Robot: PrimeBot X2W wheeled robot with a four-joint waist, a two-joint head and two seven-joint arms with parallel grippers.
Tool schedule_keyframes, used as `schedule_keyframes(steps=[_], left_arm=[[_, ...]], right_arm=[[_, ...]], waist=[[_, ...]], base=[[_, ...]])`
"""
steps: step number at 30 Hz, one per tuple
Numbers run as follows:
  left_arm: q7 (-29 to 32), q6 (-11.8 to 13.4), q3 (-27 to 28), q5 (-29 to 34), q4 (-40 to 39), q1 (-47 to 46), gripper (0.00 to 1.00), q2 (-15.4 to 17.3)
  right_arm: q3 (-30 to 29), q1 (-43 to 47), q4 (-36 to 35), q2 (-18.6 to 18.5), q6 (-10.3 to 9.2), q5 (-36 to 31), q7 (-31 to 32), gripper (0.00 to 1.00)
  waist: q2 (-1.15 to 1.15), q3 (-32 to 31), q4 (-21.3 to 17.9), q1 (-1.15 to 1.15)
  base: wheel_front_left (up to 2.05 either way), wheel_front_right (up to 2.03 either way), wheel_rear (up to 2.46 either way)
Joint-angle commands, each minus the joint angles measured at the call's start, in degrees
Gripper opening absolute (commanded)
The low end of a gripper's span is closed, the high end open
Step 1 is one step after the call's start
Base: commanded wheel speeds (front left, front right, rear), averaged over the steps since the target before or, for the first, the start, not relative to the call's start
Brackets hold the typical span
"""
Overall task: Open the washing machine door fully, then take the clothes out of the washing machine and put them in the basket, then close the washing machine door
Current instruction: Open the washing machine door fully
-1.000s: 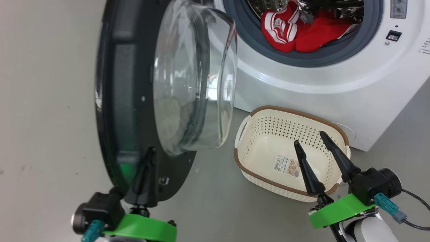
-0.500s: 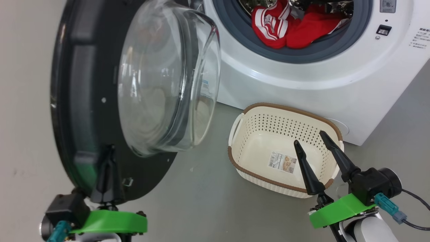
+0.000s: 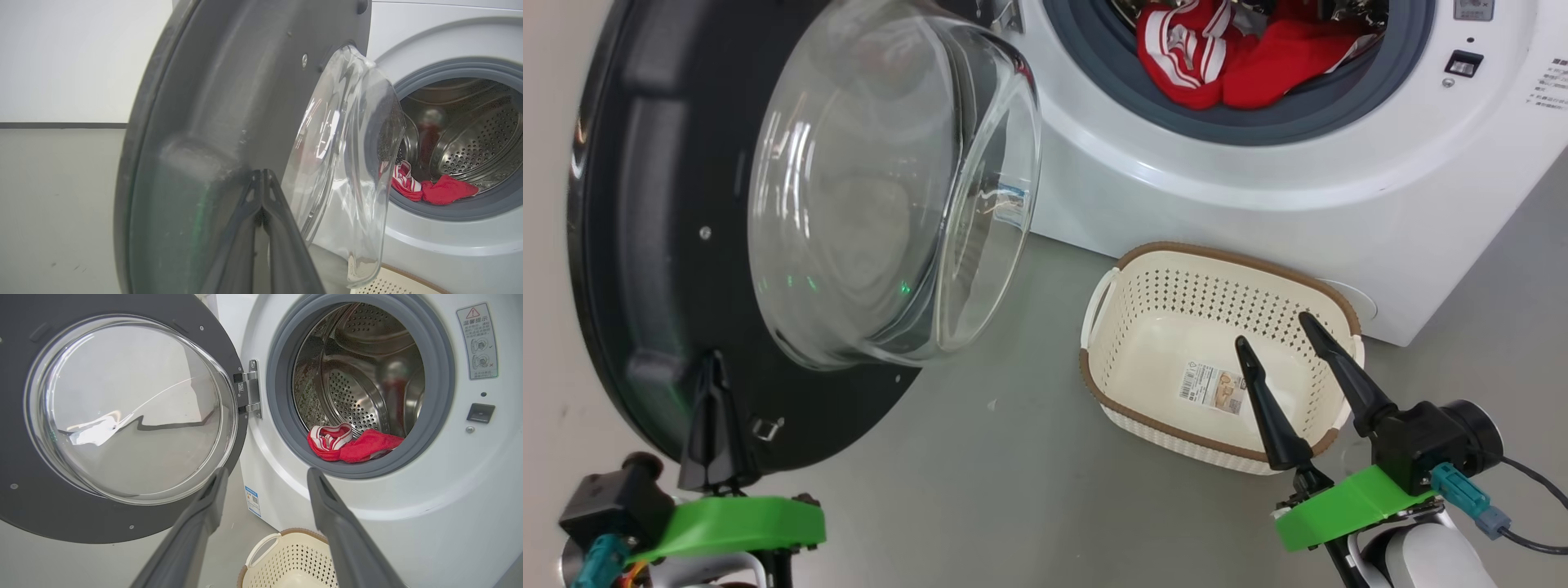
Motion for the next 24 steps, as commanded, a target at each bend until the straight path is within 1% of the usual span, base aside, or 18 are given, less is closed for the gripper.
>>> schedule_keyframes(steps=[1, 13, 24], left_arm=[[-0.68, -0.12, 4.15, 0.62, -0.91, -2.26, 0.0, 1.02], [-0.69, -3.4, 10.67, 1.29, 1.01, -4.91, 0.0, -1.71], [-0.7, -5.58, 15.71, 2.43, 2.94, -7.34, 0.0, -3.04]], right_arm=[[1.43, -1.02, -2.03, 0.29, 0.28, -1.12, 0.23, 1.0], [1.28, -0.62, -4.06, 0.29, 0.28, -2.61, 1.95, 1.0], [1.27, -0.97, -5.56, 0.29, 0.28, -3.38, 3.11, 1.0]], waist=[[0.0, 0.22, 0.12, 0.0], [0.0, 2.06, 0.39, 0.0], [0.0, 3.58, 0.45, 0.0]], base=[[0.0, 0.0, 0.0], [0.0, 0.0, 0.0], [0.0, 0.0, 0.0]])
